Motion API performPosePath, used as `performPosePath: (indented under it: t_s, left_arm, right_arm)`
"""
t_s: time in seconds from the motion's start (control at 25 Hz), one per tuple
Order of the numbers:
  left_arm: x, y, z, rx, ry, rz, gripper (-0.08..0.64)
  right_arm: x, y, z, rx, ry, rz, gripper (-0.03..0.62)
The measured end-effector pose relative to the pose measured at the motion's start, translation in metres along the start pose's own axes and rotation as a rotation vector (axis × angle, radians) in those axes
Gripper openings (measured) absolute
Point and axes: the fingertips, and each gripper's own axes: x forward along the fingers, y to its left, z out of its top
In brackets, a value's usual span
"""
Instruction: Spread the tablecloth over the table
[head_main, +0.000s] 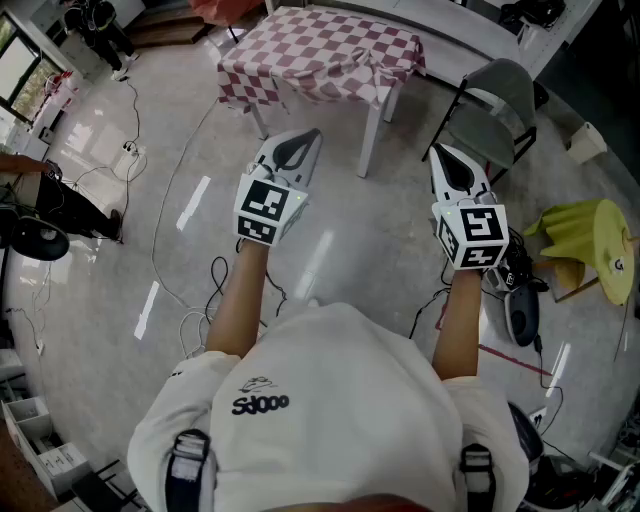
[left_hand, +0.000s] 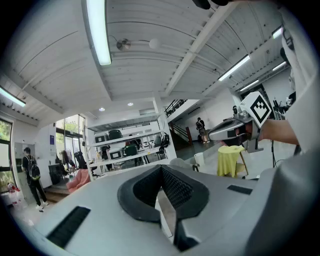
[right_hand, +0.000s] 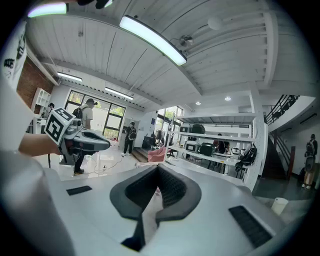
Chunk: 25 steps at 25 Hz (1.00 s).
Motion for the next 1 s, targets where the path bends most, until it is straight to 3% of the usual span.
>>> performPosePath:
  t_s: [0.2, 0.6, 1.0]
  left_arm:
    - [0.017, -0.013, 0.004, 0.001, 0.003, 0.016, 0.023]
    - [0.049, -0.029, -0.009, -0.050, 0.033, 0.048, 0.023]
    - [0.115, 0.011, -0.037, -0.057, 0.053, 0.031, 0.023]
  right_arm:
    - [-0.003, -0.024, -0.007, 0.006, -0.007, 0.007, 0.021]
    - [-0.002, -0.065, -0.029, 0.131, -0.039, 0.052, 0.021]
    - [0.069, -0.089, -0.054, 0.100, 0.017, 0.057, 0.021]
